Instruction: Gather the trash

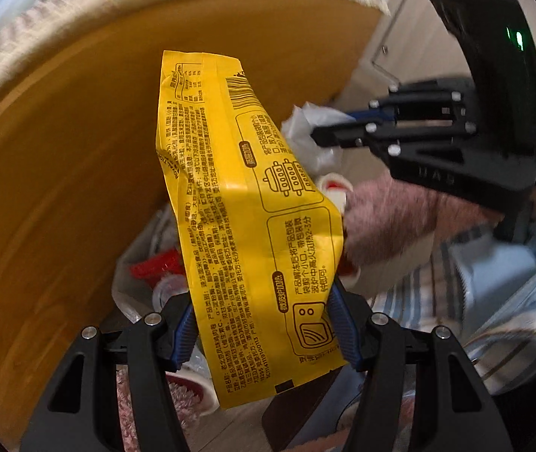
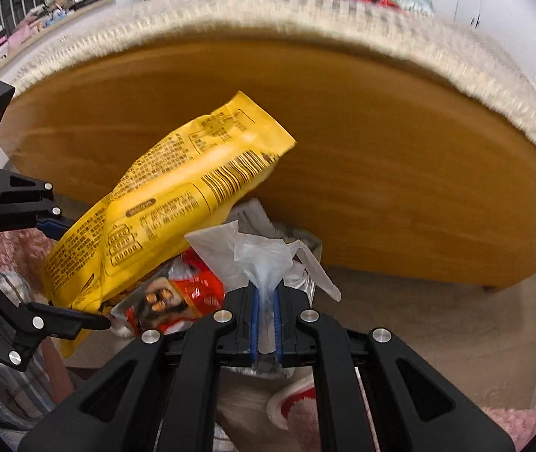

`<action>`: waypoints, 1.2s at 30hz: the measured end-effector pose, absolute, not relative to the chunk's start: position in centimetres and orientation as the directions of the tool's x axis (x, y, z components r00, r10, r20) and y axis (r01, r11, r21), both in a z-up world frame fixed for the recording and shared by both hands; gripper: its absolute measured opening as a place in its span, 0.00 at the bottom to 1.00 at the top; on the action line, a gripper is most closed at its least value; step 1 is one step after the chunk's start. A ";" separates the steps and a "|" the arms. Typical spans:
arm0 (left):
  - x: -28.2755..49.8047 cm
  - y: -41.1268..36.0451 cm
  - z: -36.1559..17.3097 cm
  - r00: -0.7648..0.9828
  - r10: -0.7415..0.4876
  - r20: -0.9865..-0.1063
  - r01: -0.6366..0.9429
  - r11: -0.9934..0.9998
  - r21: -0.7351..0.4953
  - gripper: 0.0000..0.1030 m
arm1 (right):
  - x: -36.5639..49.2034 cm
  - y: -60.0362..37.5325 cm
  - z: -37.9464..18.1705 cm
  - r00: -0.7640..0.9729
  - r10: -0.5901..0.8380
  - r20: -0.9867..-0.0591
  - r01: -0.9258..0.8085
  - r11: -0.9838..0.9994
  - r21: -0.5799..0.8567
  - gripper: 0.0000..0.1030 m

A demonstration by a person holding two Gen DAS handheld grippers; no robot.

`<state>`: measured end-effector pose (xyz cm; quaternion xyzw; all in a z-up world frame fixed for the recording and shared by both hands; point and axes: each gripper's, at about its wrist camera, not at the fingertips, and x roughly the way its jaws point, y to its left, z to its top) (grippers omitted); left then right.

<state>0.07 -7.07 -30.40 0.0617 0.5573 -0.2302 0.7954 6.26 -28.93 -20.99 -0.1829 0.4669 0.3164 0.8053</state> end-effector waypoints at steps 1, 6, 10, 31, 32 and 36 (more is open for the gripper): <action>0.4 -7.3 -31.1 0.251 -0.290 -0.924 0.448 0.880 -0.154 0.56 | 6.3 -28.9 -21.4 0.354 0.331 -0.875 -0.680 0.733 0.002 0.06; 1.4 -7.9 -33.3 0.193 -0.245 -0.950 0.501 0.857 -0.119 0.56 | 7.0 -28.8 -23.5 0.286 0.299 -0.910 -0.680 0.733 0.027 0.06; 1.9 -8.2 -35.4 0.123 -0.199 -0.972 0.581 0.809 -0.092 0.56 | 8.1 -28.7 -25.2 0.229 0.267 -0.936 -0.663 0.747 0.051 0.06; 7.1 -7.6 -42.9 -0.018 0.046 -0.999 0.703 0.710 0.020 0.71 | 10.7 -27.7 -31.8 0.025 0.181 -0.983 -0.589 0.798 0.131 0.06; 7.3 -7.3 -42.9 -0.012 0.059 -0.998 0.696 0.718 0.034 0.72 | 10.8 -27.7 -32.0 0.022 0.175 -0.984 -0.588 0.799 0.129 0.06; 7.2 -6.9 -42.7 -0.047 0.040 -0.998 0.686 0.728 -0.003 0.73 | 11.1 -27.2 -32.5 0.015 0.172 -0.985 -0.579 0.804 0.131 0.06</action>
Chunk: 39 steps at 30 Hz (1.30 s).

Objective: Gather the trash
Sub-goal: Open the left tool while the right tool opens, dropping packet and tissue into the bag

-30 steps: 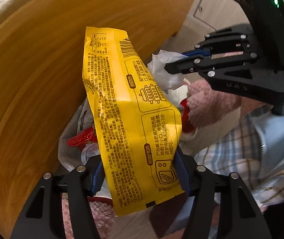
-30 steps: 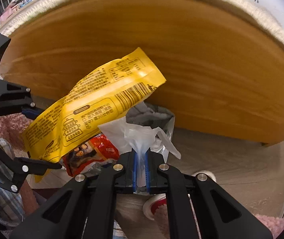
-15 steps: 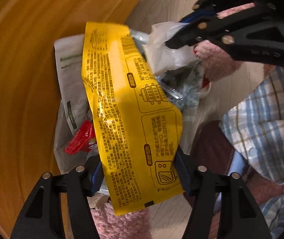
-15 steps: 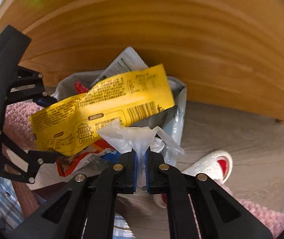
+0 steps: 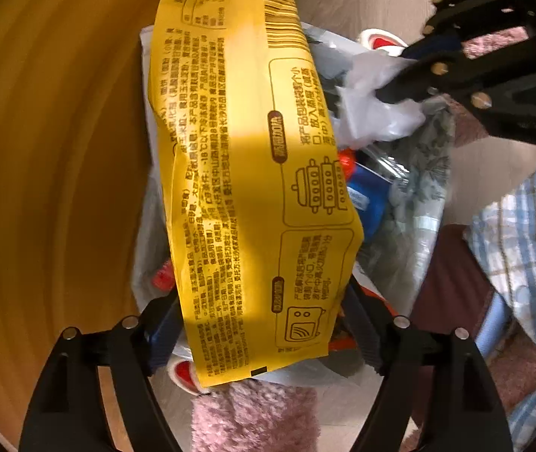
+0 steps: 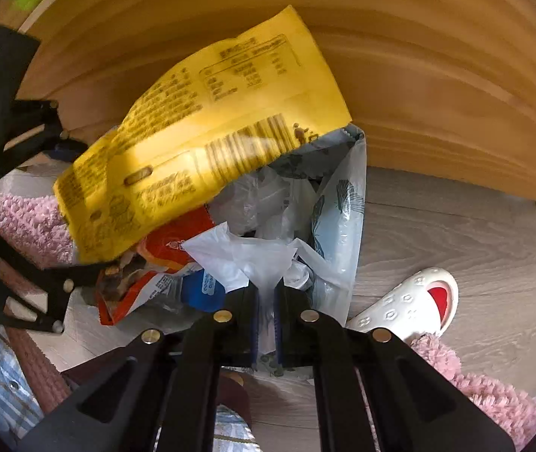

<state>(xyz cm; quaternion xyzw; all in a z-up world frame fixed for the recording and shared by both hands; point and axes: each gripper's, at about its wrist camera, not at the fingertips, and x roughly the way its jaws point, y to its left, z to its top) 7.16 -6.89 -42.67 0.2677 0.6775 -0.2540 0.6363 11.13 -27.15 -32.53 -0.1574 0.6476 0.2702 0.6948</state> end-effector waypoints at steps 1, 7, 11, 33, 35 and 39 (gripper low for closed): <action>7.2 -7.0 -42.5 -0.059 0.032 -0.998 0.692 0.722 -0.018 0.73 | 11.3 -27.0 -32.3 0.012 0.172 -0.985 -0.576 0.806 0.134 0.06; 6.5 -7.0 -41.6 -0.061 -0.001 -0.998 0.722 0.690 -0.045 0.73 | 11.4 -27.0 -33.3 -0.007 0.164 -0.986 -0.567 0.812 0.139 0.06; 7.6 -6.1 -40.4 -0.027 -0.018 -0.999 0.693 0.720 -0.032 0.73 | 11.7 -27.2 -33.4 -0.009 0.176 -0.984 -0.536 0.830 0.154 0.07; 11.1 -3.7 -41.3 0.015 -0.032 -0.999 0.493 0.870 -0.020 0.19 | 12.0 -28.4 -32.6 0.035 0.152 -0.988 -0.486 0.866 0.116 0.54; 11.6 -3.2 -41.7 0.011 -0.006 -1.000 0.463 0.886 -0.001 0.18 | 11.9 -28.4 -32.4 0.039 0.152 -0.988 -0.487 0.866 0.114 0.54; 11.8 -2.2 -42.2 0.009 0.020 -1.000 0.440 0.898 0.022 0.18 | 11.8 -28.3 -32.2 0.046 0.158 -0.986 -0.491 0.863 0.116 0.54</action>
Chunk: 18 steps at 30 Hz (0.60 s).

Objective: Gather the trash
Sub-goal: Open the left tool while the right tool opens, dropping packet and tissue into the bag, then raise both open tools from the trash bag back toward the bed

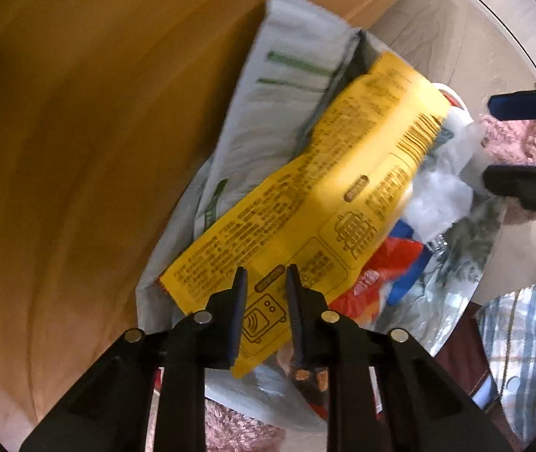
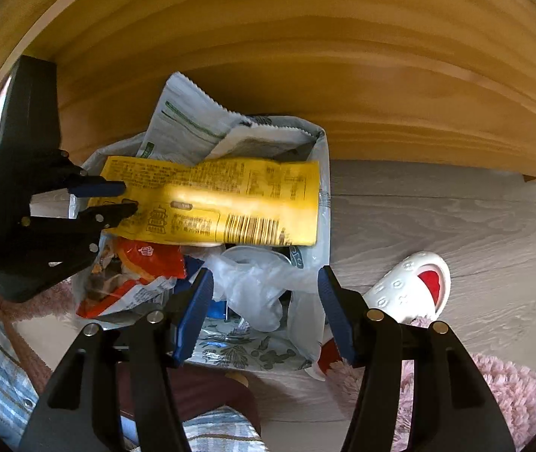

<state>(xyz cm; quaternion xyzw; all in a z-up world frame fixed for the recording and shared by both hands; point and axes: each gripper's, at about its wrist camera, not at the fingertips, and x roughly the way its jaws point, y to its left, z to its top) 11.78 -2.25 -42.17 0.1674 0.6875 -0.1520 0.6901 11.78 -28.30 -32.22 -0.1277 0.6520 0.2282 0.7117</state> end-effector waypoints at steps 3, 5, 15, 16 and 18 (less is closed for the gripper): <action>11.7 -2.0 -40.9 0.022 -0.041 -0.999 0.435 0.900 -0.028 0.18 | 11.7 -28.4 -31.8 0.057 0.167 -0.984 -0.493 0.862 0.118 0.54; 11.5 -2.0 -39.4 0.045 -0.072 -0.996 0.439 0.897 -0.045 0.18 | 11.6 -28.4 -31.4 0.067 0.169 -0.983 -0.493 0.862 0.115 0.55; 8.7 -3.3 -34.6 0.133 -0.113 -0.985 0.425 0.904 -0.046 0.56 | 10.6 -28.9 -30.1 0.108 0.172 -0.979 -0.503 0.859 0.095 0.83; 8.8 -3.0 -34.0 0.140 -0.114 -0.984 0.417 0.908 -0.046 0.60 | 10.4 -29.0 -30.0 0.112 0.173 -0.979 -0.506 0.858 0.094 0.84; 8.4 -2.6 -32.8 0.171 -0.105 -0.980 0.400 0.916 -0.028 0.66 | 10.1 -29.0 -29.7 0.116 0.178 -0.977 -0.510 0.855 0.095 0.86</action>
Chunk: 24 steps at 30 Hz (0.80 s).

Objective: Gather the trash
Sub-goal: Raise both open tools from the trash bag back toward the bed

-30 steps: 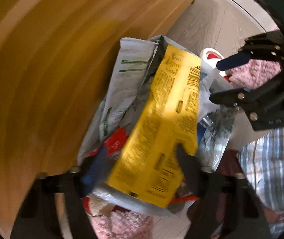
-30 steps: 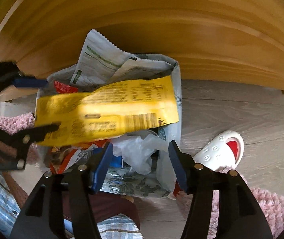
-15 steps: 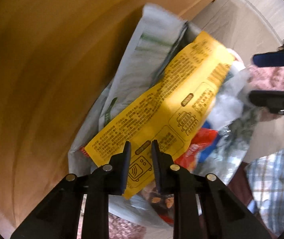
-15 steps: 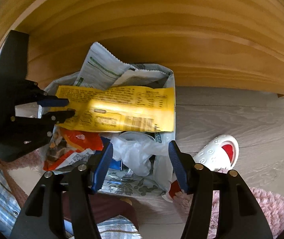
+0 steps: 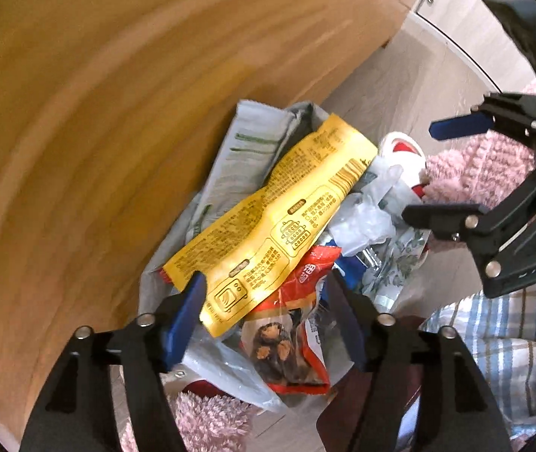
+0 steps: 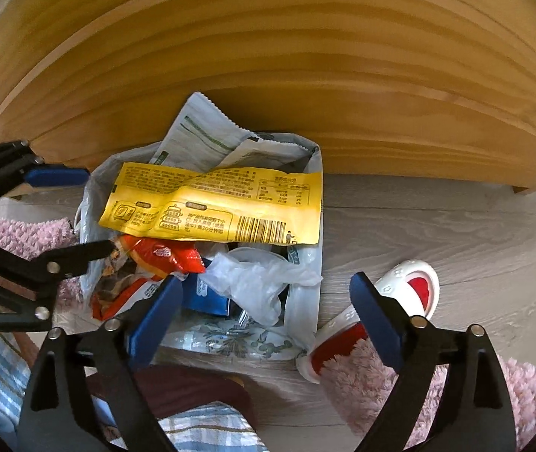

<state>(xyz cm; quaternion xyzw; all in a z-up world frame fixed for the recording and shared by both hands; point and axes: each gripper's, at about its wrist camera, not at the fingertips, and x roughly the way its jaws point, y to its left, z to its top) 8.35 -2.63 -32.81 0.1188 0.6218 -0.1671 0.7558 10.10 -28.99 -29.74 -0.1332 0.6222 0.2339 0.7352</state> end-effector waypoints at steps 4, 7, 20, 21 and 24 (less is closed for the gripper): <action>7.4 -2.1 -30.6 0.240 -0.104 -0.965 0.380 0.925 -0.005 0.94 | 9.4 -29.2 -28.8 0.146 0.188 -0.971 -0.511 0.855 0.088 0.91; 7.0 -2.0 -29.3 0.265 -0.126 -0.956 0.365 0.931 -0.022 0.93 | 9.2 -29.4 -28.0 0.178 0.196 -0.964 -0.505 0.859 0.081 0.91; 3.9 -2.3 -24.4 0.439 -0.165 -0.884 0.323 0.946 -0.016 0.93 | 7.4 -29.9 -22.5 0.293 0.293 -0.910 -0.534 0.840 0.098 0.92; 3.8 -2.3 -24.1 0.450 -0.170 -0.877 0.318 0.948 -0.021 0.93 | 7.3 -29.9 -22.0 0.304 0.301 -0.904 -0.537 0.838 0.098 0.92; 3.6 -2.1 -22.6 0.479 -0.195 -0.856 0.315 0.948 -0.039 0.93 | 6.8 -30.2 -20.4 0.349 0.328 -0.878 -0.541 0.835 0.097 0.91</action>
